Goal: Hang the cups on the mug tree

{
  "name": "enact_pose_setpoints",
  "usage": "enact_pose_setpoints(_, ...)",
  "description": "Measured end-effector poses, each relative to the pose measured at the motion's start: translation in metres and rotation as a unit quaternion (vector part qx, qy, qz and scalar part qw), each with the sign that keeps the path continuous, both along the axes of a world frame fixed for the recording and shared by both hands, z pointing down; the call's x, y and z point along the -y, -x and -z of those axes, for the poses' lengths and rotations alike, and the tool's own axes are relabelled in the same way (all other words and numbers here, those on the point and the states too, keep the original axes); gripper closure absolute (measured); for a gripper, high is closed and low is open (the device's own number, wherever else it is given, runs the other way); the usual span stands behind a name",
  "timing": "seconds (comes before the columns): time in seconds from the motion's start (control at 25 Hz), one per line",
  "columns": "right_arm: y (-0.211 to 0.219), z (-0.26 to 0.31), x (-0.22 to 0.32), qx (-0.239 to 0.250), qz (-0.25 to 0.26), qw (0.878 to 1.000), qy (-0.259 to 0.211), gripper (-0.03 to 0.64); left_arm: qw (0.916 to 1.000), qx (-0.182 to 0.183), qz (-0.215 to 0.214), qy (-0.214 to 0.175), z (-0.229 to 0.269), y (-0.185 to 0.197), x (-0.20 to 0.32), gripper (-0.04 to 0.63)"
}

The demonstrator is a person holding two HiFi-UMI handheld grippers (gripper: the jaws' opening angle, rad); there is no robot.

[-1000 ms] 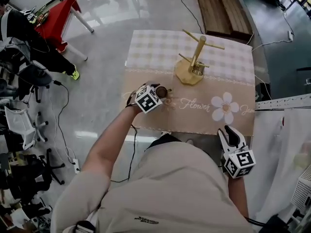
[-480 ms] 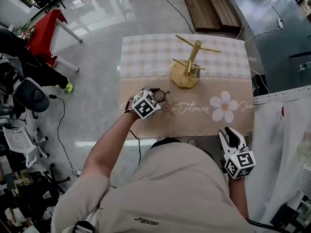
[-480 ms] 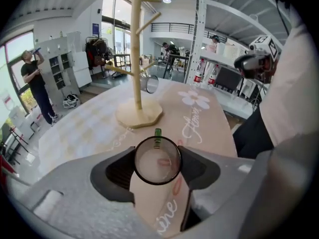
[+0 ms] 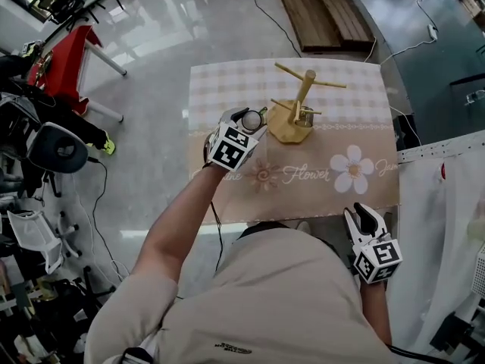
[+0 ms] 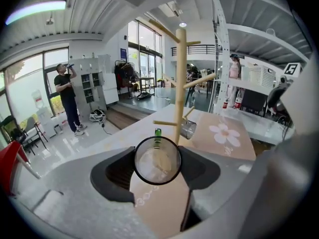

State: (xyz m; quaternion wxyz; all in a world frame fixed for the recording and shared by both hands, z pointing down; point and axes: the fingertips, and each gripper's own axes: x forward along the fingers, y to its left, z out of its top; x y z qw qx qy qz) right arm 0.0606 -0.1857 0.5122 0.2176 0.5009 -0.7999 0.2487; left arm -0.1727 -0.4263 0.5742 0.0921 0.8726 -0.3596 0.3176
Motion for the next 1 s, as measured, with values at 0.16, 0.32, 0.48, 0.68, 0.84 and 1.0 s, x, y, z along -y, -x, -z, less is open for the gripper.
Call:
enact_pose_setpoints(0.16, -0.006, 0.002, -0.004, 0.001, -0.014, 1.000, 0.001, 0.485, 0.9996, 0.010, 0.021, -0.016, 0.007, -0.002, 0.022, 0.323)
enact_pose_setpoints(0.32, -0.014, -0.001, -0.009, 0.004, -0.027, 1.000, 0.002, 0.485, 0.9989, 0.014, 0.029, -0.033, 0.011, -0.009, 0.035, 0.324)
enact_pose_setpoints(0.48, -0.019, -0.001, -0.012, 0.004, -0.037, 0.999, 0.003, 0.485, 0.9984, 0.026, 0.026, -0.044, 0.008, -0.018, 0.037, 0.322)
enact_pose_setpoints(0.68, -0.026, -0.001, -0.014, 0.001, -0.045, 0.999, 0.006, 0.485, 0.9972, 0.037, 0.018, -0.063, 0.002, -0.033, 0.033, 0.323)
enact_pose_setpoints(0.84, -0.028, -0.001, -0.015, 0.001, -0.046, 0.999, 0.006, 0.485, 0.9967, 0.039, 0.015, -0.069, -0.008, -0.046, 0.026, 0.324)
enact_pose_setpoints(1.0, -0.031, -0.001, -0.017, -0.001, -0.051, 0.999, 0.012, 0.485, 0.9964, 0.039, 0.015, -0.074, -0.016, -0.057, 0.020, 0.322)
